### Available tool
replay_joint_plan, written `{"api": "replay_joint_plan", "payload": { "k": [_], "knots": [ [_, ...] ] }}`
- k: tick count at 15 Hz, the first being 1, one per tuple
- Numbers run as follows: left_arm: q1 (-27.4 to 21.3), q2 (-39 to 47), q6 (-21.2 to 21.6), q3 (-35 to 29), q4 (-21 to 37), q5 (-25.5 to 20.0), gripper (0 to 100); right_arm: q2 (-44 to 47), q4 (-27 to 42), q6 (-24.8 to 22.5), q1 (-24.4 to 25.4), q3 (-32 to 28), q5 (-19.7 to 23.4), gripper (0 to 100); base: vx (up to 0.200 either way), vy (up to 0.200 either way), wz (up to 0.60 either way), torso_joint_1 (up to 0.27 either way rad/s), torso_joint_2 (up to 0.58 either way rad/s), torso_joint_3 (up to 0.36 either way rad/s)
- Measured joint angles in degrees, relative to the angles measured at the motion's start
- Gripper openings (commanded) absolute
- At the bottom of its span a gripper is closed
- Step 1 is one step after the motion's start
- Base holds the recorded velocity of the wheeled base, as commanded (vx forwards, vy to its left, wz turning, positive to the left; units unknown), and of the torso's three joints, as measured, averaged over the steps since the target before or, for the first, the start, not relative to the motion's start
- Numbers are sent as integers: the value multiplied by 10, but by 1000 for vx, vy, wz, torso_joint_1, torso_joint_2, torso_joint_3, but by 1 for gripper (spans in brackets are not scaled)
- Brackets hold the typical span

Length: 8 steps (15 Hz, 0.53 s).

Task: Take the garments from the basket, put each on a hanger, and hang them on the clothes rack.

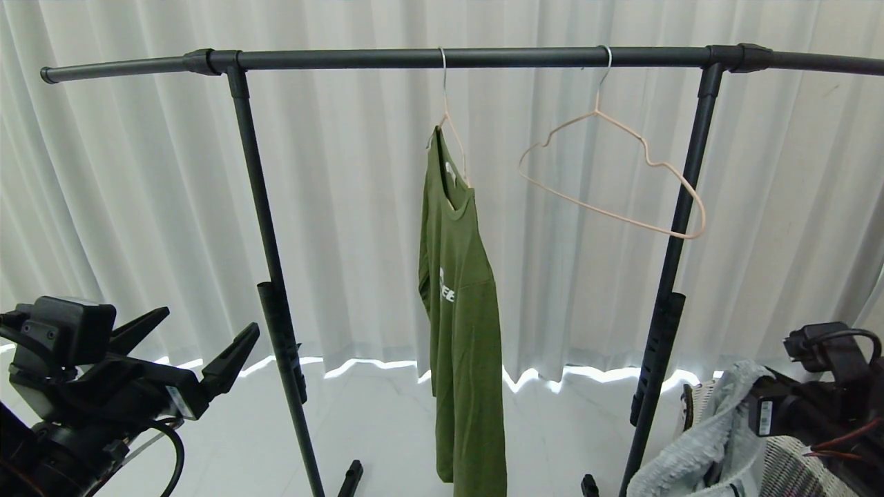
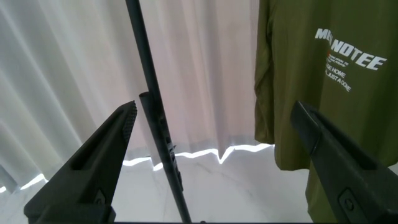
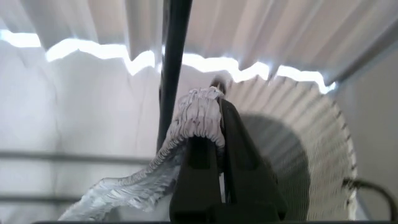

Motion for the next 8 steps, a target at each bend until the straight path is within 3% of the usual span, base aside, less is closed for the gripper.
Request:
{"api": "replay_joint_plan", "payload": {
  "k": [8],
  "knots": [
    [1, -2, 3, 0, 0, 1, 100, -133, 5, -48, -1, -33, 0, 0, 0, 0, 0, 0, 0, 0]
  ]
}}
